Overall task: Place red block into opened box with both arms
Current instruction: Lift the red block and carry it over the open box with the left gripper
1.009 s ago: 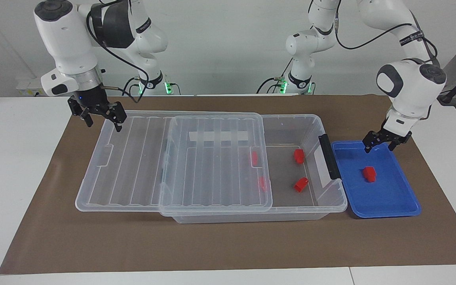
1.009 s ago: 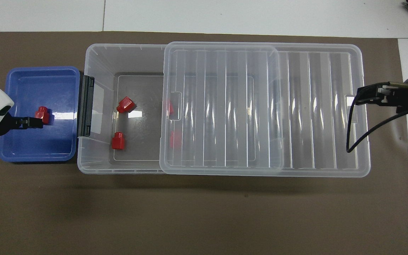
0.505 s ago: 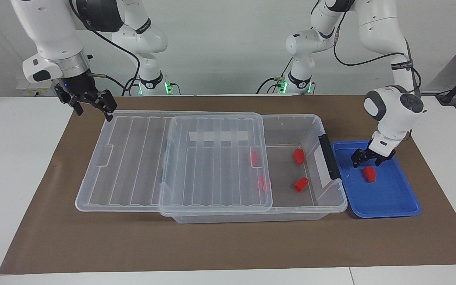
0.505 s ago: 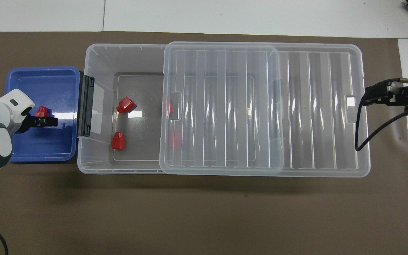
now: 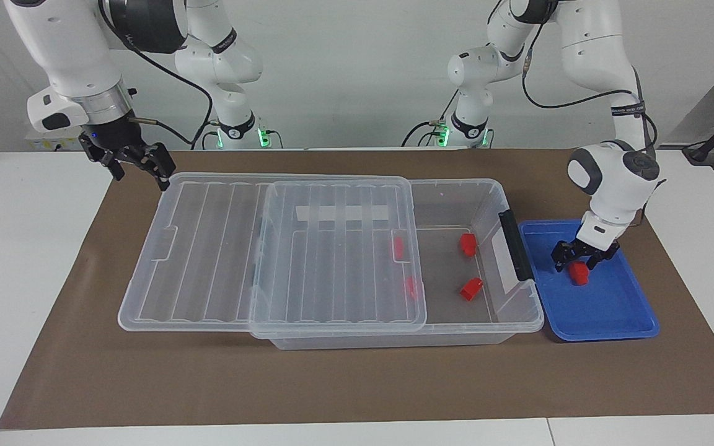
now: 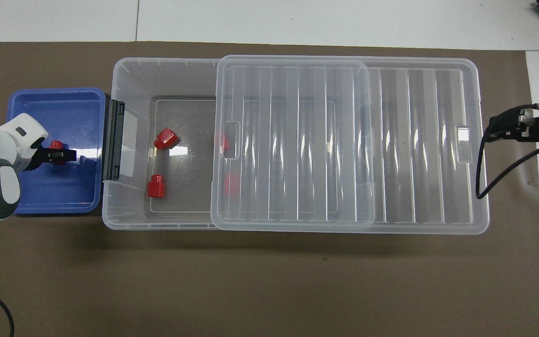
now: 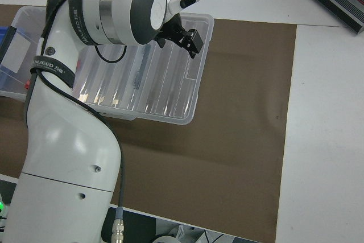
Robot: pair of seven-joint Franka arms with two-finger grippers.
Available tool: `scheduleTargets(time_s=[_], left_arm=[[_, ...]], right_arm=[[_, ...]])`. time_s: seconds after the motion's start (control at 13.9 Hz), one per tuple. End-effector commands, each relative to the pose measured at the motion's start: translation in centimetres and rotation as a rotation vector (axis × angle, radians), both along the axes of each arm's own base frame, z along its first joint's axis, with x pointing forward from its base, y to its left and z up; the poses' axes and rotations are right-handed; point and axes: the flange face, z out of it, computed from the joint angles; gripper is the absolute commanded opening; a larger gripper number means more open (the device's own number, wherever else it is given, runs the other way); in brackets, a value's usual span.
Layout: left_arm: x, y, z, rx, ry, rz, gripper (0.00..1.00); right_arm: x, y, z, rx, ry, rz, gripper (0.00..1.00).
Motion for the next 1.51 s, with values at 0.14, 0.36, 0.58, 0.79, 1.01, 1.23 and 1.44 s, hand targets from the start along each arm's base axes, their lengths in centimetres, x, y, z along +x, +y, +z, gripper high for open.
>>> scheduleTargets(time_s=[0.14, 0.36, 0.58, 0.79, 1.01, 1.23, 1.44], left_arm=[[0.7, 1.1, 0.0, 0.025, -0.004, -0.083, 0.00], [2.2, 1.3, 3.1, 0.011, 0.059, -0.074, 0.00], [4.3, 1.0, 9.1, -0.056, 0.138, 0.003, 0.00], [5.0, -2.4, 15.4, -0.164, 0.209, 0.196, 0.00], [4.0, -10.2, 19.8, -0.170, 0.285, 0.332, 0.00], [2.3, -18.9, 22.2, -0.194, 0.305, 0.540, 0.00], [0.9, -26.8, 22.0, -0.196, 0.261, 0.656, 0.00]], right_arm=[[-0.4, 0.0, -0.1, 0.016, 0.008, -0.008, 1.00], [-0.4, 0.0, -0.1, 0.016, 0.008, -0.008, 1.00], [-0.4, 0.0, -0.1, 0.016, 0.008, -0.008, 1.00], [-0.4, 0.0, -0.1, 0.016, 0.008, -0.008, 1.00], [-0.4, 0.0, -0.1, 0.016, 0.008, -0.008, 1.00], [-0.4, 0.0, -0.1, 0.016, 0.008, -0.008, 1.00], [-0.4, 0.0, -0.1, 0.016, 0.008, -0.008, 1.00]])
